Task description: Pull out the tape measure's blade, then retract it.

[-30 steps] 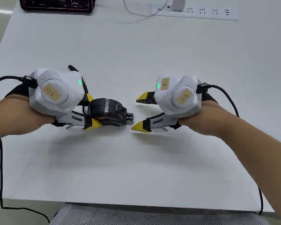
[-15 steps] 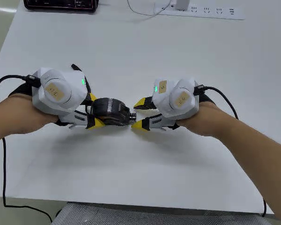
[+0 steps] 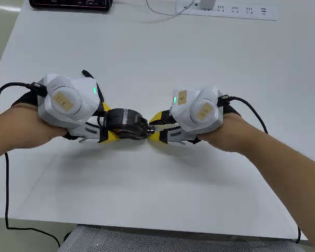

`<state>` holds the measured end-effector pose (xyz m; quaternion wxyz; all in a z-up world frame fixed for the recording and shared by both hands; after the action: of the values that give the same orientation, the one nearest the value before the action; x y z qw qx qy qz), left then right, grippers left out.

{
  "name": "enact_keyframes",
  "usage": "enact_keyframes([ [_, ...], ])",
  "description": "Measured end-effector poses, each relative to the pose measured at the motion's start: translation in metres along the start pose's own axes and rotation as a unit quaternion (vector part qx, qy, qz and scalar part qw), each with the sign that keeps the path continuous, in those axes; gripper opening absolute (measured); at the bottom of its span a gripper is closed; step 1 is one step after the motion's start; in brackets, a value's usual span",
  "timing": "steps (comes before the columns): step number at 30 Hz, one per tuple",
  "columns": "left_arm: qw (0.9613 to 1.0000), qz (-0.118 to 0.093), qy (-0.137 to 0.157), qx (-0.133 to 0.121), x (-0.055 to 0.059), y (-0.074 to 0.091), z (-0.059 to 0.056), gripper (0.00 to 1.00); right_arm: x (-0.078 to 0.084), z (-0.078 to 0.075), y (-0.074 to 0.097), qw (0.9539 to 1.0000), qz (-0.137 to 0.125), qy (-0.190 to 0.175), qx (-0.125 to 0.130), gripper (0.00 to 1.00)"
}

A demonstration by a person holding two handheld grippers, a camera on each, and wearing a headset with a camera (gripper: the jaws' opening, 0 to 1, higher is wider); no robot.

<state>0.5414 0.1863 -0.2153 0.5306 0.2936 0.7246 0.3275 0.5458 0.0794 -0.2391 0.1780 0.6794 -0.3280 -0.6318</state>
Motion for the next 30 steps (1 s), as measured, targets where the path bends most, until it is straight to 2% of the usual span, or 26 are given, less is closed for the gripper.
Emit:
enact_keyframes([
  [15,1.0,0.0,-0.002,0.0,-0.0005,-0.0003,-0.0001,0.27,0.0013,0.0005,-0.0014,1.0,0.001,0.006,-0.001,0.12],
  [30,1.0,0.004,-0.005,0.001,-0.0002,-0.0003,0.0005,0.27,0.0016,0.001,-0.001,0.9999,0.009,-0.002,0.012,0.1],
])
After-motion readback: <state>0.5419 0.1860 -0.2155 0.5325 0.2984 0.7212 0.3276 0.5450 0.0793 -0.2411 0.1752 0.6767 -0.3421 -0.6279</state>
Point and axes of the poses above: the centre of the closed fingertips' face, and the gripper's own axes: y roughly backward along the fingers, z roughly to its left, x roughly out of its underside, the point moved 4 cm from there along y, roughly backward along the fingers, and after that the axes turned 15 degrees about x, right-handed, at the moved point
